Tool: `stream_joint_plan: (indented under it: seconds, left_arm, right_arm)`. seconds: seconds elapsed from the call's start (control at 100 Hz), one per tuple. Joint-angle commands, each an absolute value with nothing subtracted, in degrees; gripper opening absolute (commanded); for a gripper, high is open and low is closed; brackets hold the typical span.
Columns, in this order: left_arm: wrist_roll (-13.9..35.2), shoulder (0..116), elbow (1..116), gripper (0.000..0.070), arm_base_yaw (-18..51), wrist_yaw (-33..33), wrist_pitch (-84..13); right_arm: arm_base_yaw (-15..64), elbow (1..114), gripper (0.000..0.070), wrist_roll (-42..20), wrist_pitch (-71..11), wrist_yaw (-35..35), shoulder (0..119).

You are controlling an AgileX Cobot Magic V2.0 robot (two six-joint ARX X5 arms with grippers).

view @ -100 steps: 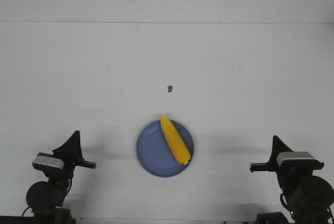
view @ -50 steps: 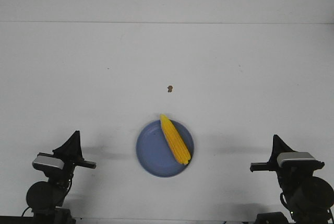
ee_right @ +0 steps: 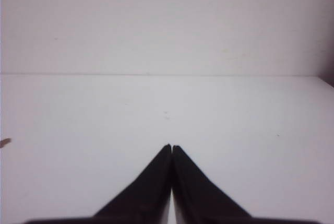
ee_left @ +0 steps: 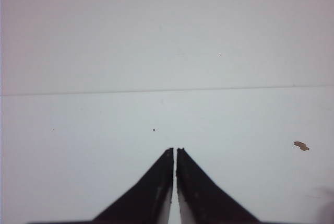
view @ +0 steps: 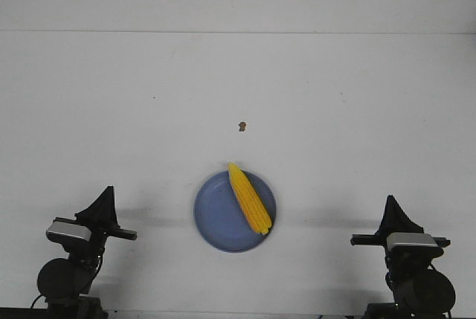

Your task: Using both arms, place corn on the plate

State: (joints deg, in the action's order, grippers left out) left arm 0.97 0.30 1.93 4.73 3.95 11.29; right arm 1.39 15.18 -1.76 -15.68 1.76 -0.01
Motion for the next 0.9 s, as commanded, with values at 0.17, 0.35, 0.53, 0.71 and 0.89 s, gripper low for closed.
stream_joint_plan:
  seconds: [0.17,0.35,0.53,0.71,0.89]
  left_arm:
    - [1.06,0.19,0.8,0.0012,4.73,3.86,12.08]
    - [1.06,0.19,0.8,0.0012,4.73,3.86,12.08]
    - [1.06,0.19,0.8,0.0012,4.73,3.86,12.05]
    - [1.06,0.19,0.8,0.0012,4.73,3.86,12.05]
    - [1.06,0.19,0.8,0.0013,4.73,3.86,12.05]
  right_arm:
    - [-1.23,11.03,0.0,-1.93,-8.32,1.08,0.08]
    - [-1.48,6.15,0.0,-2.63,-1.3,1.08,0.08]
    - [-1.48,1.63,0.0,-4.4,4.43,1.08,0.08]
    - [-1.48,0.71,0.0,-4.73,5.85,1.15,0.08]
    - [-1.48,0.71,0.0,-4.71,6.42,1.15,0.08]
